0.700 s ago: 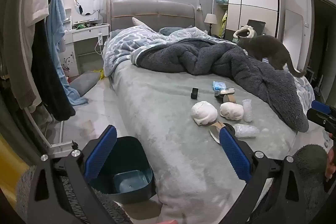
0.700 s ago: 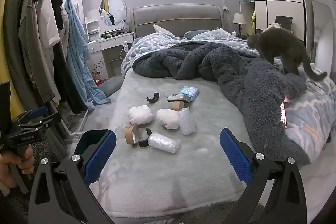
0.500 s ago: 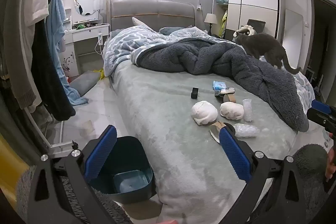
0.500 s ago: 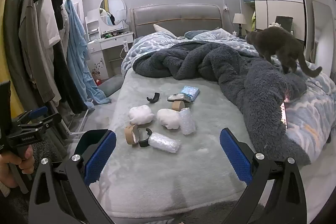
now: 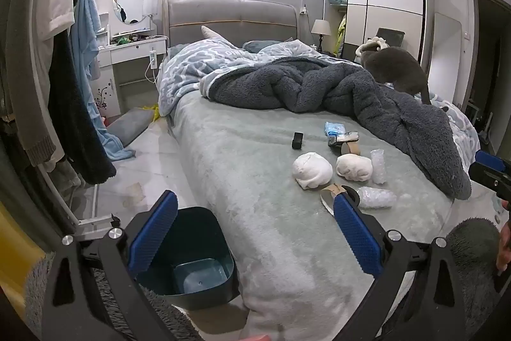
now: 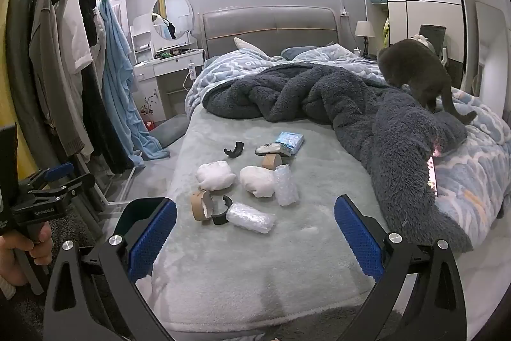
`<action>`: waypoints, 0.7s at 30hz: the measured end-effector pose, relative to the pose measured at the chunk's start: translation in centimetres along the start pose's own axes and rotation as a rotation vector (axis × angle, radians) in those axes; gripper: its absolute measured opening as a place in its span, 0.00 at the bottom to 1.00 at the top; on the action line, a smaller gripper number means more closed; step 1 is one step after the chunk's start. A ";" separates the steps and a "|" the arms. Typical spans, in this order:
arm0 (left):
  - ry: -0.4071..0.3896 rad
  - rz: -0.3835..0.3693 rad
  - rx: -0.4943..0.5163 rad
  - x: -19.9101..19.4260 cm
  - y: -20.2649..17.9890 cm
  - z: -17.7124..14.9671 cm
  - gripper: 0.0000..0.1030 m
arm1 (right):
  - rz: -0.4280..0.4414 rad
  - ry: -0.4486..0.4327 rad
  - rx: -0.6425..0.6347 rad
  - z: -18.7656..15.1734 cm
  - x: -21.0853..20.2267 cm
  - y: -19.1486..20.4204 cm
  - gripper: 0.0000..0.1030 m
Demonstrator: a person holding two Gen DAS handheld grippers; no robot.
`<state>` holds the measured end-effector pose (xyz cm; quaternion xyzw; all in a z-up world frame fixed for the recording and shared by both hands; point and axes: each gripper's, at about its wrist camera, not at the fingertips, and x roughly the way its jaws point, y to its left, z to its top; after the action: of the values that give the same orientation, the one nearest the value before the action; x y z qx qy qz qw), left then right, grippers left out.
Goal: Collect trash
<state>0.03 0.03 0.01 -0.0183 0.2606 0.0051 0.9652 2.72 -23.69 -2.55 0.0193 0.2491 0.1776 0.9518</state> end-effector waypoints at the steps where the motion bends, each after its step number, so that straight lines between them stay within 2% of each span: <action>1: 0.001 0.000 0.001 0.0 0.0 0.0 0.97 | 0.000 0.000 0.000 0.0 0.0 0.0 0.97; 21: -0.001 0.003 0.003 0.0 0.0 0.0 0.97 | 0.001 -0.001 0.001 0.0 -0.1 0.2 0.97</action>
<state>0.05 -0.01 0.00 -0.0163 0.2604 0.0060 0.9654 2.60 -23.50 -2.49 0.0198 0.2486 0.1778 0.9519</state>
